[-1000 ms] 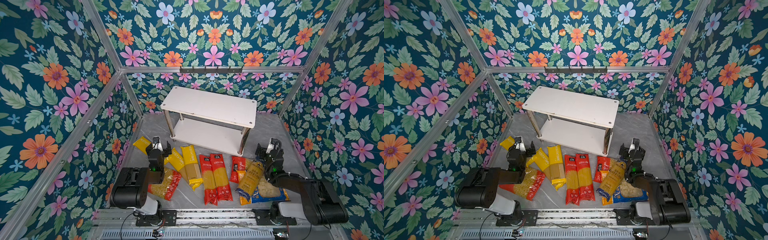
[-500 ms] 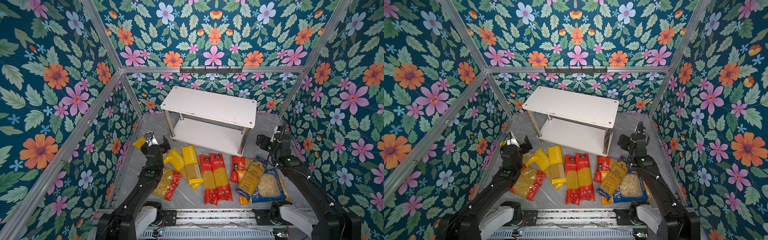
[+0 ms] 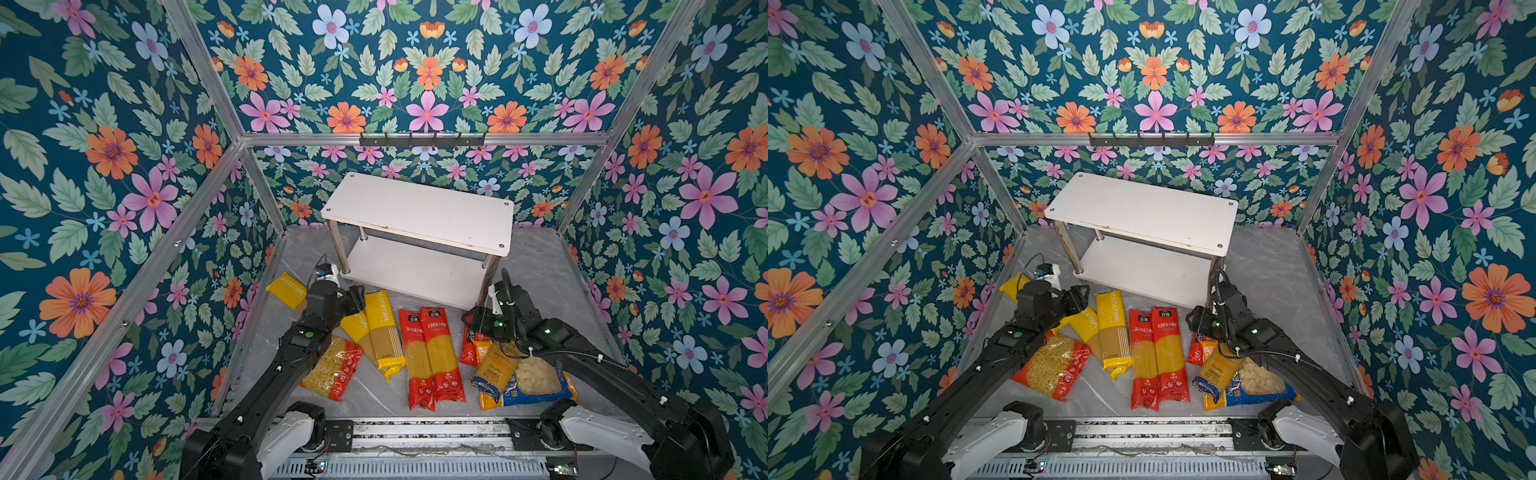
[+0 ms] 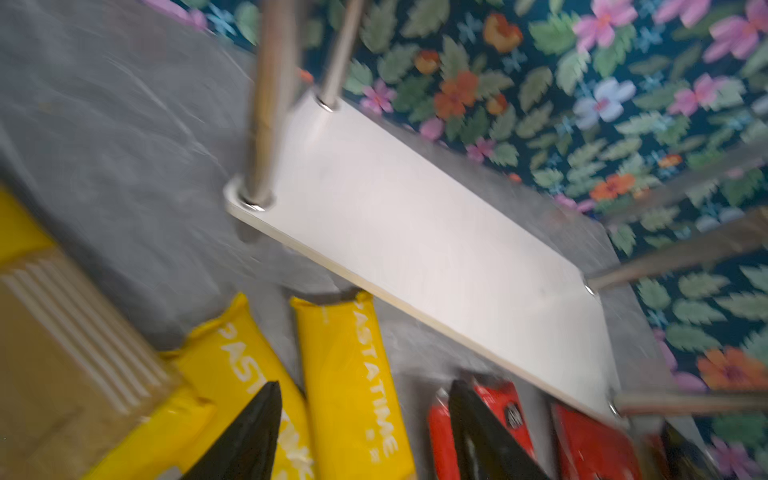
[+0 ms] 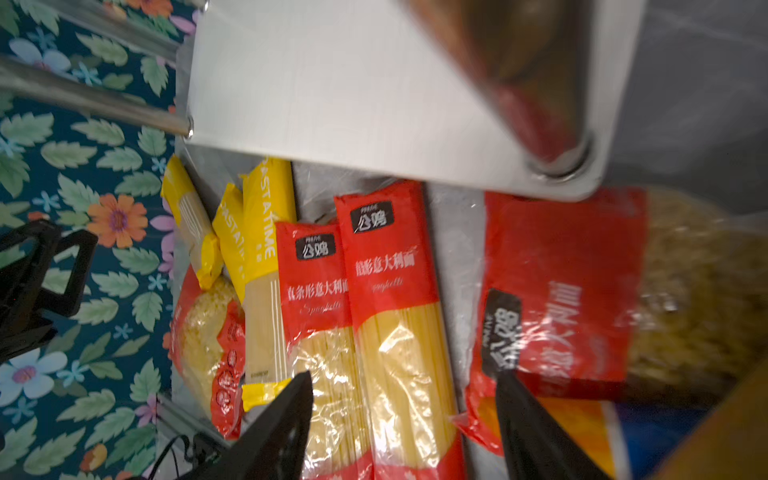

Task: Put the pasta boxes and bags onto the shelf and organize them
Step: 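Reach both grippers toward the red-and-yellow spaghetti bag in the middle, then grasp the spaghetti bag with both grippers and lift it upright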

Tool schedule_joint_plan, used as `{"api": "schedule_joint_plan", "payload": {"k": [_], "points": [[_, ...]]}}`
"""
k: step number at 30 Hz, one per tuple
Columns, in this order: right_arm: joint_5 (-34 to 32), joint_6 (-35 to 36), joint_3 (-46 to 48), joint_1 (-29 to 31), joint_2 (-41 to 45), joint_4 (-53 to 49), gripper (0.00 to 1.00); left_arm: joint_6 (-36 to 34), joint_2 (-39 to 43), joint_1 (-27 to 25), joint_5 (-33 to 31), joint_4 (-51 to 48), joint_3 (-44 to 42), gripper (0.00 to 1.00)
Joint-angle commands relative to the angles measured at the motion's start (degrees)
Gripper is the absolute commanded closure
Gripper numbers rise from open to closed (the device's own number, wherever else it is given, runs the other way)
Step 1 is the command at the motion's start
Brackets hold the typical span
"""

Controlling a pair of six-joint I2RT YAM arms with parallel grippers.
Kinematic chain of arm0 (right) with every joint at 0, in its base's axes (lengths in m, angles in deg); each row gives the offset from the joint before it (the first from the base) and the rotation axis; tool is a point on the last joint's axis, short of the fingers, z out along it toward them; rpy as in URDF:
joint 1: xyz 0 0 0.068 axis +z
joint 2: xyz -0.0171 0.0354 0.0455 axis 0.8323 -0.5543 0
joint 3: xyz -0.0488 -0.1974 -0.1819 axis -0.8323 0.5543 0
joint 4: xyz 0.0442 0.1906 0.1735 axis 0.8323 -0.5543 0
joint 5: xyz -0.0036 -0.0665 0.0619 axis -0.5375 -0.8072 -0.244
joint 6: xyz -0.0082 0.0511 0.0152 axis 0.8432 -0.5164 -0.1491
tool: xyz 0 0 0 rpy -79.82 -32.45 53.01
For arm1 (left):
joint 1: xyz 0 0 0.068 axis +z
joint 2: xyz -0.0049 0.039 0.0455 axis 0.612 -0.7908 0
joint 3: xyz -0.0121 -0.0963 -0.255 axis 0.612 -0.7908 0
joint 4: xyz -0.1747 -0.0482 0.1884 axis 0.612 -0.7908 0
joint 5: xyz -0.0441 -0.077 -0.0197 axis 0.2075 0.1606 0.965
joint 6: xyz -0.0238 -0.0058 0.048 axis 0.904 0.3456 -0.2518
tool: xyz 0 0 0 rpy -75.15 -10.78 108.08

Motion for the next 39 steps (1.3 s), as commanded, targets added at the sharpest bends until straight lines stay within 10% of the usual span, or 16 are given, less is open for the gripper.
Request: {"api": "schedule_joint_plan", "payload": {"k": [1, 17, 39], "points": [[-1.0, -2.8, -1.4, 4.4, -3.6, -0.1, 0.34, 5.7, 0.0, -5.6, -2.8, -0.2, -1.7, 0.33], [5.7, -7.2, -6.1, 16.0, -22.5, 12.3, 0.46, 21.4, -4.2, -24.9, -0.1, 5.1, -9.3, 0.4], [-1.1, -8.4, 0.7, 15.8, -17.5, 13.3, 0.47, 10.6, -27.6, -21.5, 2.2, -7.6, 8.7, 0.4]]}}
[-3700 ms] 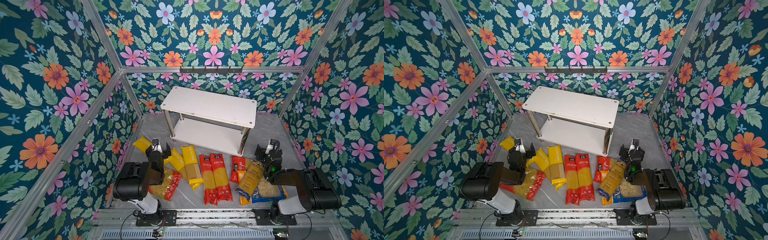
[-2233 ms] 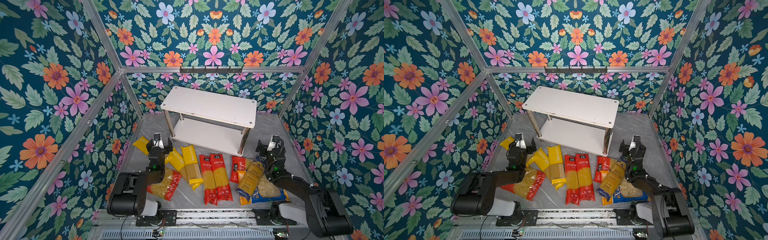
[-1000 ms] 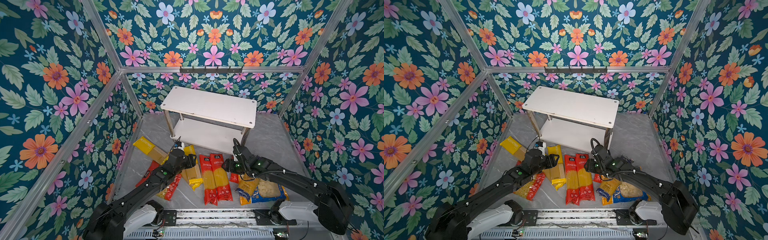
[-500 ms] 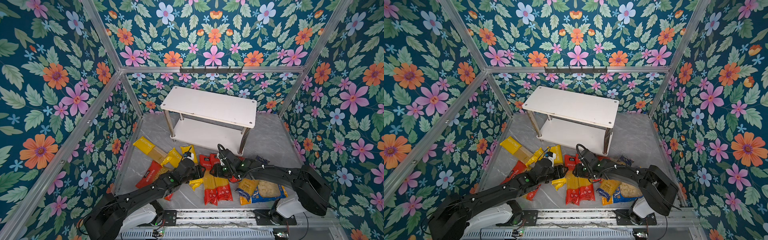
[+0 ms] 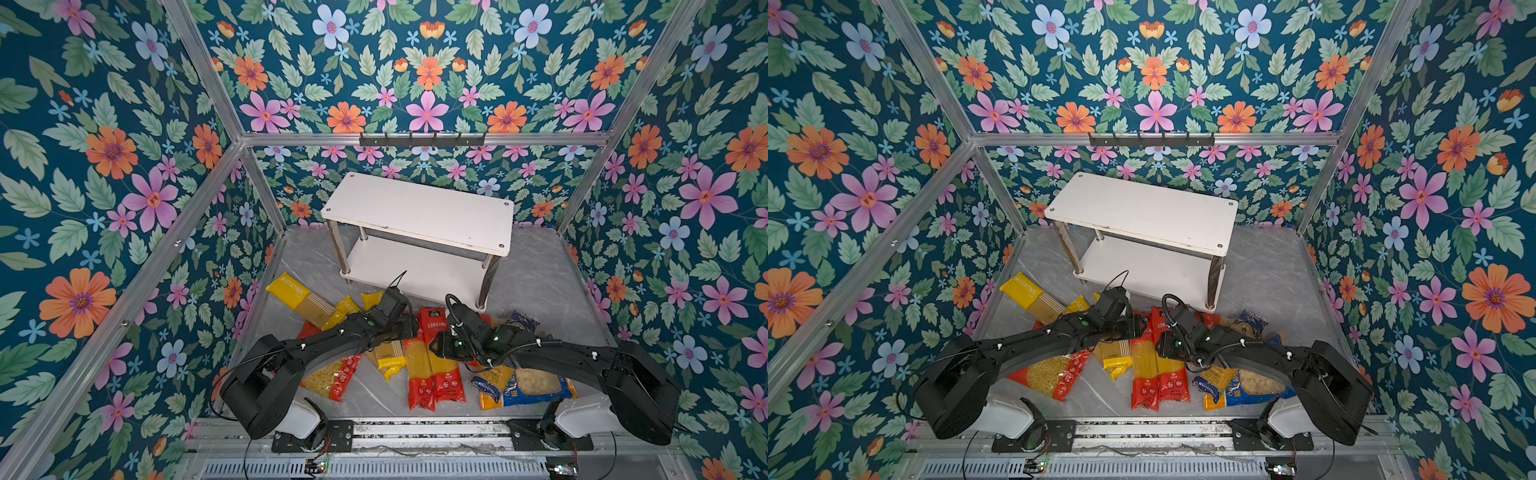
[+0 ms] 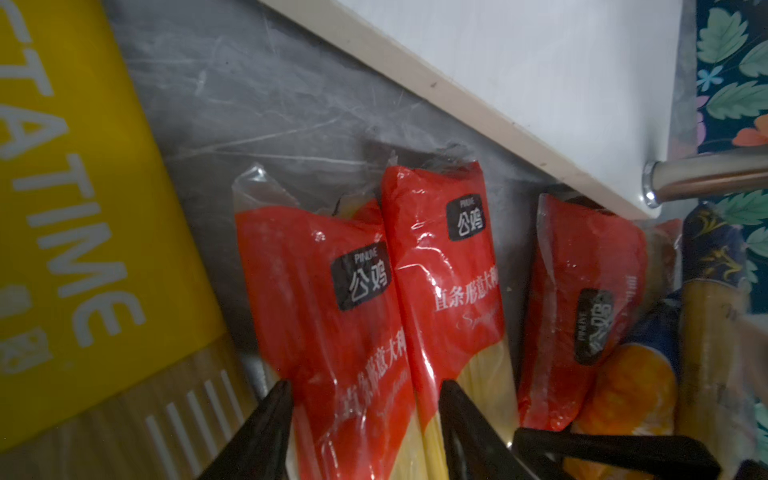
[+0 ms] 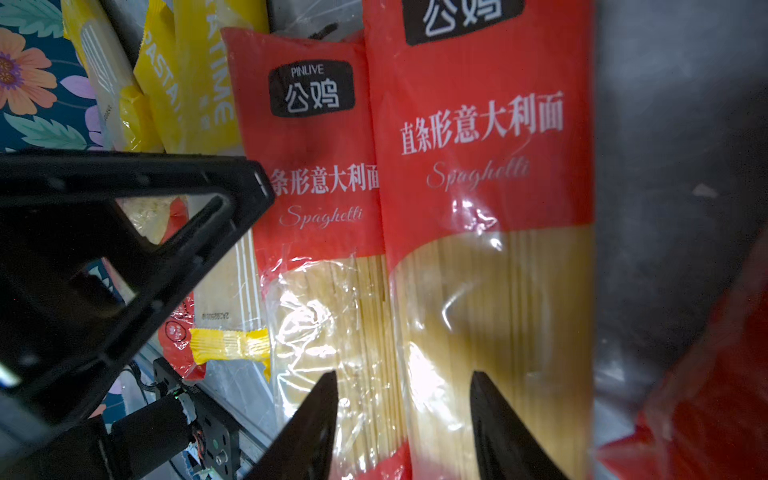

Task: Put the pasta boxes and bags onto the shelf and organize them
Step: 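Grasp the spaghetti bag with both grippers and lift it upright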

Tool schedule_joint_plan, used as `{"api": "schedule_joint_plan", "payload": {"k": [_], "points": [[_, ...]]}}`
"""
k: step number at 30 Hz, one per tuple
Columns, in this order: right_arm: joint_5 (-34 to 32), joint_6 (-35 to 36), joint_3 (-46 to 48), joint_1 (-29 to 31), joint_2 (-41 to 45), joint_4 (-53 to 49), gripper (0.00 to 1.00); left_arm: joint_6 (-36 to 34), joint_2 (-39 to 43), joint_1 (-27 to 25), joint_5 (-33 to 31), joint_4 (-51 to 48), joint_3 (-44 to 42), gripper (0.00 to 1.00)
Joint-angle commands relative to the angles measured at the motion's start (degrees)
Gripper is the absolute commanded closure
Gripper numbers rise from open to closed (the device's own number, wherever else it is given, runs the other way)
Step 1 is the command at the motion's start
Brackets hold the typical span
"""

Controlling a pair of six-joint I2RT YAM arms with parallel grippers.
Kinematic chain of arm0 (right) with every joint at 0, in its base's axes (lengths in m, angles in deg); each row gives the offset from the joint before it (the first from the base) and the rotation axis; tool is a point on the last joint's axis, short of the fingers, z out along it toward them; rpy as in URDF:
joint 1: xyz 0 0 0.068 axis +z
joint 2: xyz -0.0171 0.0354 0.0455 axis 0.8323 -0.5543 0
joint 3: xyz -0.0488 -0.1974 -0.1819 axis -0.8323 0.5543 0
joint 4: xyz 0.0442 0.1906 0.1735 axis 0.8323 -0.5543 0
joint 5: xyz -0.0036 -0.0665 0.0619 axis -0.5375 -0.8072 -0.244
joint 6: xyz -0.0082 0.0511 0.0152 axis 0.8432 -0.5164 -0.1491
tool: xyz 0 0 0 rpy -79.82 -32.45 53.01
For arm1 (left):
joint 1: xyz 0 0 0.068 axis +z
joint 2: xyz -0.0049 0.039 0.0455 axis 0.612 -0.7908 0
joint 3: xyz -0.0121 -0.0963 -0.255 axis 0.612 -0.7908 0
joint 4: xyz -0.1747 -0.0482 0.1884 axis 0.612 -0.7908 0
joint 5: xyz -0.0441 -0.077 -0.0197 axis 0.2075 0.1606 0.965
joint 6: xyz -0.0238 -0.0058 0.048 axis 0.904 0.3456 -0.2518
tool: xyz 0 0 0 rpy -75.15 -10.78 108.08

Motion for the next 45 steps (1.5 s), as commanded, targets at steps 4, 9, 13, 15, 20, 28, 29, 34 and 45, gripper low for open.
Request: {"api": "schedule_joint_plan", "payload": {"k": [4, 9, 13, 15, 20, 28, 29, 34, 45], "points": [[-0.7, -0.6, -0.8, 0.0, -1.7, 2.5, 0.47, -2.0, -4.3, 0.1, 0.3, 0.7, -0.6, 0.4], [-1.0, -0.6, 0.1, 0.0, -1.2, 3.1, 0.48, -2.7, -4.4, 1.4, 0.9, 4.2, -2.5, 0.43], [-1.5, -1.4, 0.9, 0.1, -1.1, 3.5, 0.48, -1.7, -4.3, 1.4, 5.2, 10.3, -5.2, 0.5], [-1.9, -1.5, 1.2, 0.1, -0.6, 3.7, 0.48, -1.6, -3.0, 1.4, 5.6, 12.1, -6.9, 0.58], [-2.9, -0.9, 1.0, 0.0, 0.5, 2.2, 0.48, -1.7, 1.5, 1.5, 6.2, 14.7, -9.6, 0.76], [-3.0, 2.3, 0.5, -0.3, 3.2, 1.5, 0.48, -3.1, 11.0, 1.4, 5.5, 13.5, -10.6, 0.98], [-2.7, 3.5, 0.6, -0.5, 4.1, 1.8, 0.48, -3.5, 13.1, 1.5, 5.4, 13.4, -10.8, 1.0], [1.6, 8.1, 2.4, -3.3, 8.7, 5.1, 0.47, -7.0, 23.3, 1.4, 5.0, 14.5, -11.3, 1.0], [17.3, 19.8, 1.1, -5.7, 14.5, 13.9, 0.22, -16.9, 31.9, 1.4, 18.8, 18.0, -3.6, 1.0]]}}
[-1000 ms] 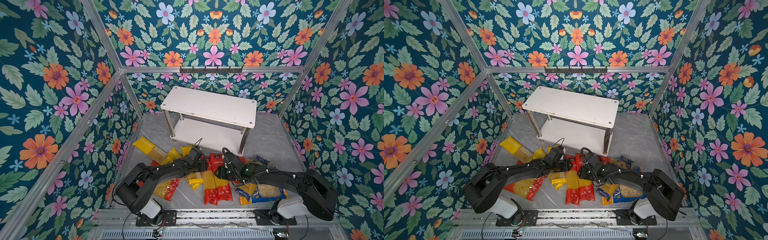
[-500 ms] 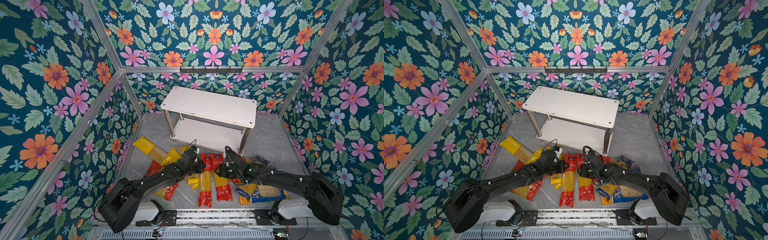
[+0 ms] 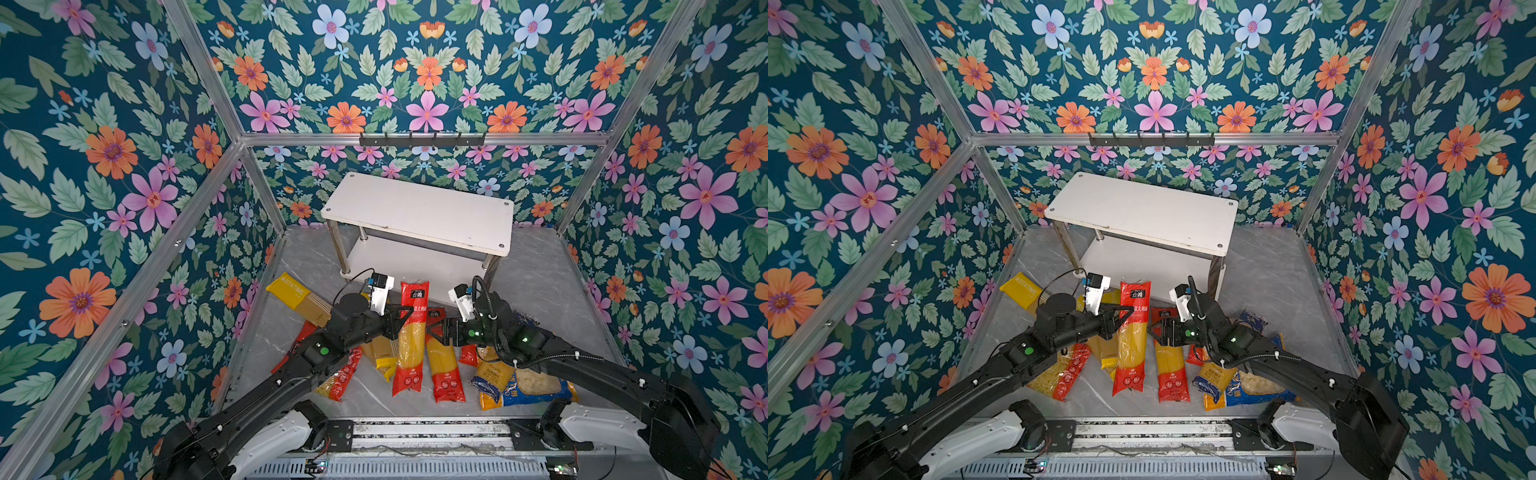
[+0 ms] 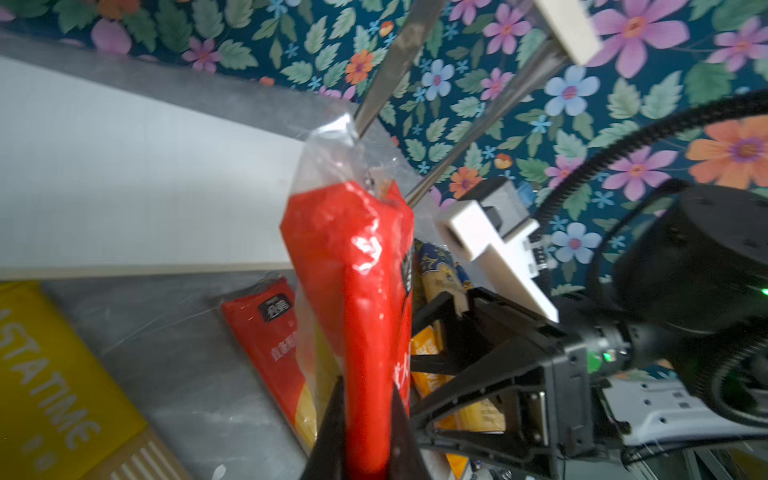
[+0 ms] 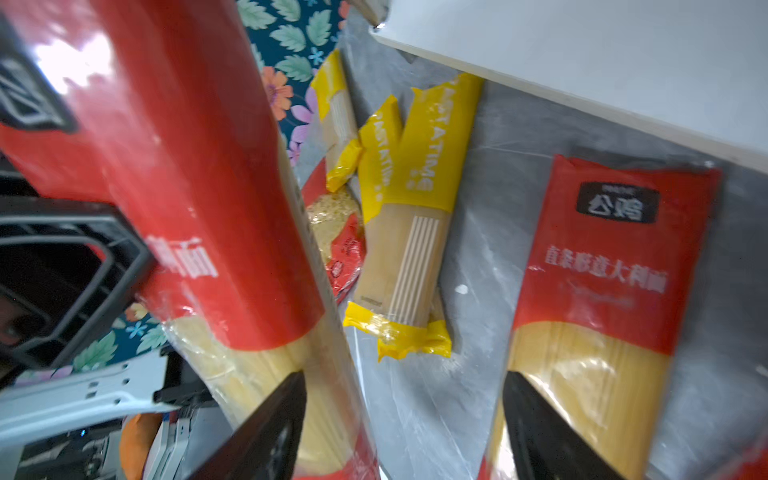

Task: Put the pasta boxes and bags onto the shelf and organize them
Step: 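Grasp the spaghetti bag with both grippers and lift it upright, then carry the upright bag toward the shelf with both grippers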

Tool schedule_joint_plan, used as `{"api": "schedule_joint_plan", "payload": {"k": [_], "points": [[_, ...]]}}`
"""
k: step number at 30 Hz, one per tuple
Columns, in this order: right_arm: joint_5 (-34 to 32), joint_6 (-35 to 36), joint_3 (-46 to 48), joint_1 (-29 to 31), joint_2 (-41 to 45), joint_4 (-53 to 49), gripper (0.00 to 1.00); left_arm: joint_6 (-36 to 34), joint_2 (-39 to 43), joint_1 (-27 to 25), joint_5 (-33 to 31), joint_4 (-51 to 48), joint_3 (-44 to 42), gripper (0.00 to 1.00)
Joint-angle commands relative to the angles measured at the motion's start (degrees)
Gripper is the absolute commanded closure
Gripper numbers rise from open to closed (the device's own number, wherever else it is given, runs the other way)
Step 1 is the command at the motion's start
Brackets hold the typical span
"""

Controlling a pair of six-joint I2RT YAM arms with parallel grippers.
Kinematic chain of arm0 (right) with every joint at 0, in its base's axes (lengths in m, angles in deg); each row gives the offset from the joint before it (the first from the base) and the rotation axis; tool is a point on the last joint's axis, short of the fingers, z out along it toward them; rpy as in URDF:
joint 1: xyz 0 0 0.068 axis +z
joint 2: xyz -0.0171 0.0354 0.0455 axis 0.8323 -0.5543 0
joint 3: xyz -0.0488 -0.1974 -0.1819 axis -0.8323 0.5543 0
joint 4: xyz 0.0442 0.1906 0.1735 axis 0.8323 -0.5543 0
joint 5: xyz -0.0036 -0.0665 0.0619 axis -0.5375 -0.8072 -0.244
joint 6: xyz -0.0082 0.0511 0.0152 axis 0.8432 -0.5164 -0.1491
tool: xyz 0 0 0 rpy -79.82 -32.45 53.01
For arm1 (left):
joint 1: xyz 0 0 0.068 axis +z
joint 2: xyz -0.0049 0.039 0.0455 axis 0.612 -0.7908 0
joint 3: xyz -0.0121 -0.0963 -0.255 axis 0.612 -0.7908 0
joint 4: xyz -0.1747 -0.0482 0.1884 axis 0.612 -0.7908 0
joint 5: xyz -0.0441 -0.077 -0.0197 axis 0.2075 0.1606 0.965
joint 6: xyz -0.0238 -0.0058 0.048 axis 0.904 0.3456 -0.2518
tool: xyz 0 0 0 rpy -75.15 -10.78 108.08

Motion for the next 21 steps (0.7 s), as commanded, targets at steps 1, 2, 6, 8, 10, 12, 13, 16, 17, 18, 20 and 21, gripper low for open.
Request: {"api": "schedule_joint_plan", "payload": {"k": [1, 2, 6, 8, 10, 12, 13, 16, 17, 18, 20, 21], "points": [[5.8, 5.5, -1.0, 0.1, 0.7, 4.4, 0.21, -3.6, 1.0, 0.0, 7.2, 8.4, 2.6, 1.0], [6.6, 6.3, -1.2, 0.0, 0.9, 5.2, 0.21, -4.1, 1.1, 0.0, 7.3, 9.0, 3.4, 1.0], [10.8, 9.1, -3.0, -0.3, 1.2, 6.1, 0.22, -5.6, -0.1, 0.4, 8.3, 10.2, 6.7, 1.0], [12.9, 9.8, -3.5, -0.5, 1.6, 6.7, 0.22, -5.3, -1.1, 1.2, 9.1, 11.5, 7.9, 1.0], [14.6, 9.7, -3.3, -1.0, 2.1, 8.1, 0.22, -5.0, -2.2, 2.0, 10.6, 12.0, 8.9, 1.0], [16.3, 9.5, -3.2, -1.7, 2.7, 9.6, 0.22, -4.0, -2.9, 3.3, 12.4, 13.0, 9.4, 1.0], [17.2, 9.4, -3.2, -2.1, 2.9, 10.4, 0.22, -2.9, -3.3, 4.0, 14.0, 14.3, 9.4, 1.0], [19.6, 8.9, -4.1, -3.6, 2.4, 12.4, 0.25, 1.9, -4.3, 6.4, 19.1, 20.0, 9.2, 1.0], [20.8, 8.4, -4.6, -4.0, 2.3, 13.2, 0.29, 3.3, -4.7, 7.3, 20.3, 21.0, 9.5, 1.0], [21.8, 8.0, -5.0, -4.4, 2.2, 14.1, 0.32, 4.1, -5.1, 8.0, 21.2, 21.4, 10.0, 1.0], [23.2, 6.8, -5.7, -4.8, 2.1, 16.2, 0.37, 6.0, -5.8, 9.1, 23.3, 22.7, 10.9, 1.0], [23.6, 6.5, -6.2, -4.9, 1.8, 16.6, 0.38, 6.8, -6.1, 9.4, 24.2, 23.5, 11.1, 1.0]]}}
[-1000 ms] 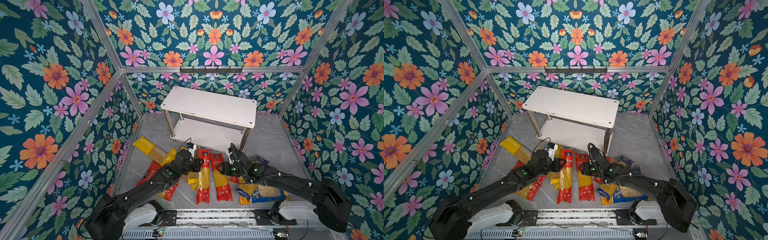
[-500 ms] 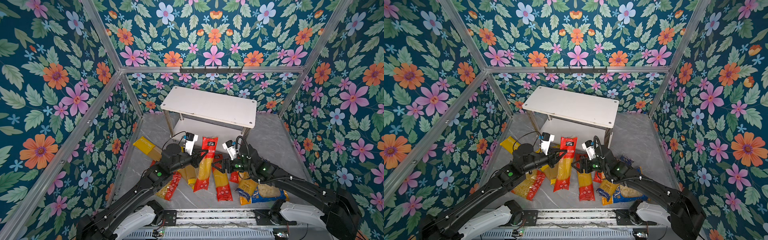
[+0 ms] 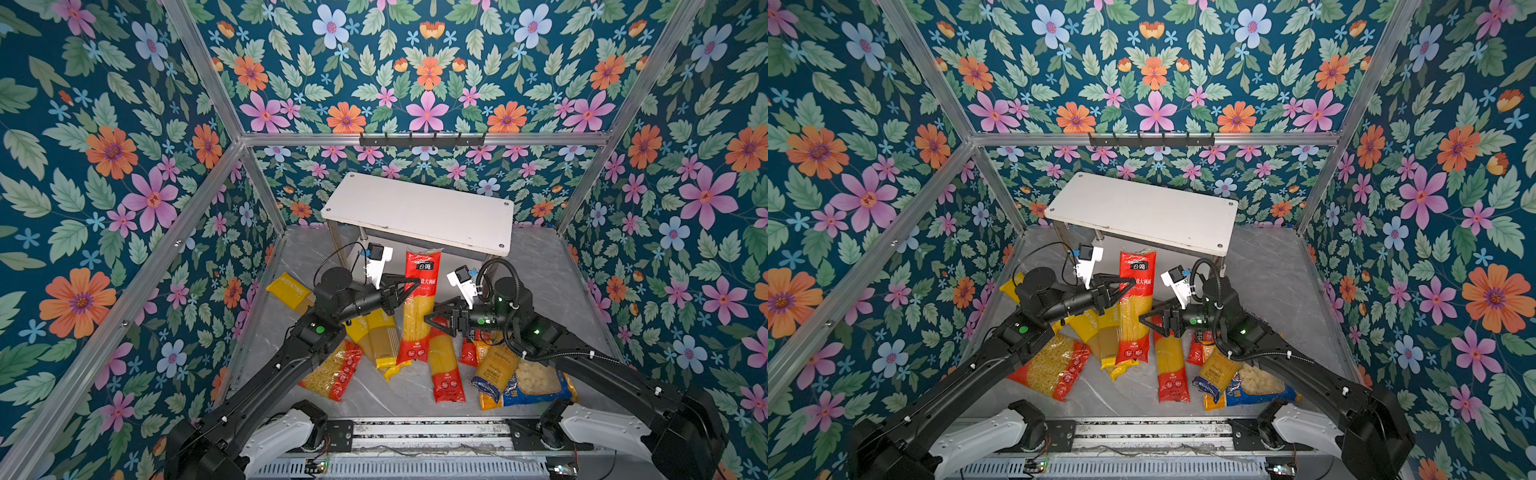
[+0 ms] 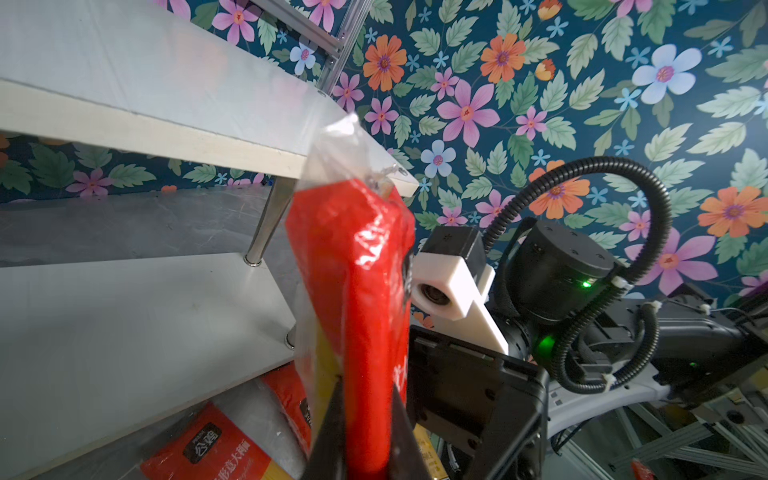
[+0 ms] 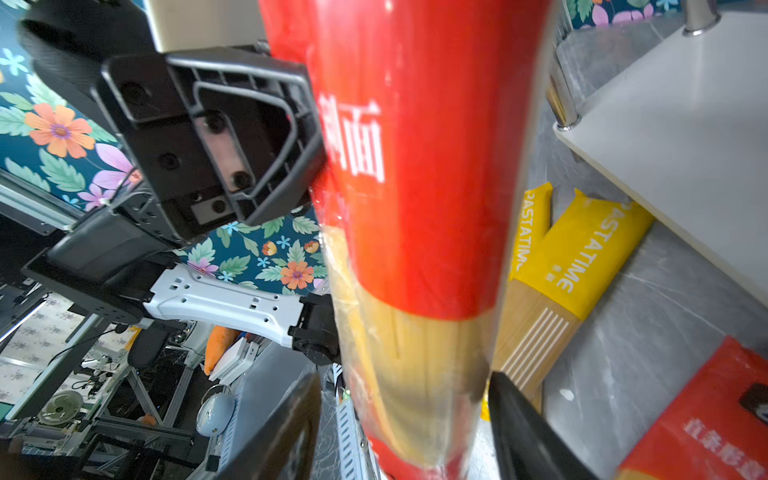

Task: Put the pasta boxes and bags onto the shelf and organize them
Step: 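Carry the upright bag toward the shelf with both grippers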

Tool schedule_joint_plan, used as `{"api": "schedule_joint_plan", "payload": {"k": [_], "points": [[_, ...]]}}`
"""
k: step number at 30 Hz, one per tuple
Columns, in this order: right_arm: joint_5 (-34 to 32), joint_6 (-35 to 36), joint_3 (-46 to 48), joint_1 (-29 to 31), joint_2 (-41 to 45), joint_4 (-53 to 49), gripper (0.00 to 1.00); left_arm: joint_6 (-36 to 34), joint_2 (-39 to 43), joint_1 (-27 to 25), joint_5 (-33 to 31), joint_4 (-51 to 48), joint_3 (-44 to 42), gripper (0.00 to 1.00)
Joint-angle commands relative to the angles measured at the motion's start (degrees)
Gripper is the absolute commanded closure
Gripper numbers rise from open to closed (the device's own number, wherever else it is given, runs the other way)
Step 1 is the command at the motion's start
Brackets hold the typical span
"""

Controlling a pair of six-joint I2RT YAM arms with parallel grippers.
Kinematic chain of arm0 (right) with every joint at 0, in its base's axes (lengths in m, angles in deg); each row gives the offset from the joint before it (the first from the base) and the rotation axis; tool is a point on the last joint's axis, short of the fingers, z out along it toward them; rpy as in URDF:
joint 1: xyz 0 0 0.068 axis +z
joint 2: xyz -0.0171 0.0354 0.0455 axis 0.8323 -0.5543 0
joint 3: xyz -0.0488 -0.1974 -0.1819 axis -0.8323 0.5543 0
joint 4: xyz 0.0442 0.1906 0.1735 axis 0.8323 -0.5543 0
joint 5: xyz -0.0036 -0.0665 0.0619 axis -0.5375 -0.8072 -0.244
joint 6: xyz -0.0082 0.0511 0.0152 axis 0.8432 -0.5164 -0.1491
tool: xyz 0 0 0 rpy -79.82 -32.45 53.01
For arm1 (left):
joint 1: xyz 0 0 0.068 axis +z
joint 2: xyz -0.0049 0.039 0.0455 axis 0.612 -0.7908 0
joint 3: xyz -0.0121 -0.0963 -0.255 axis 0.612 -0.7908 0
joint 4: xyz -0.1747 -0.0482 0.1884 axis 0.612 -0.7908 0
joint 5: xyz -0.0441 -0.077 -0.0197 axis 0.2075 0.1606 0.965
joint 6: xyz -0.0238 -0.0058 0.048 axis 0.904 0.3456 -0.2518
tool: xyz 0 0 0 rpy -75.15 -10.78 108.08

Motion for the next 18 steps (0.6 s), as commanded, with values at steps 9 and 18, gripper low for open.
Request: {"api": "schedule_joint_plan", "payload": {"k": [9, 18], "points": [[2.9, 1.3, -6.3, -0.8, -4.2, 0.7, 0.3, 7.5, -2.7, 2.6, 11.0, 12.9, 4.8, 1.0], [2.7, -7.2, -8.9, -1.4, -6.2, 9.8, 0.72, 10.3, -6.6, 6.4, 4.7, 5.4, 9.5, 0.88]]}}
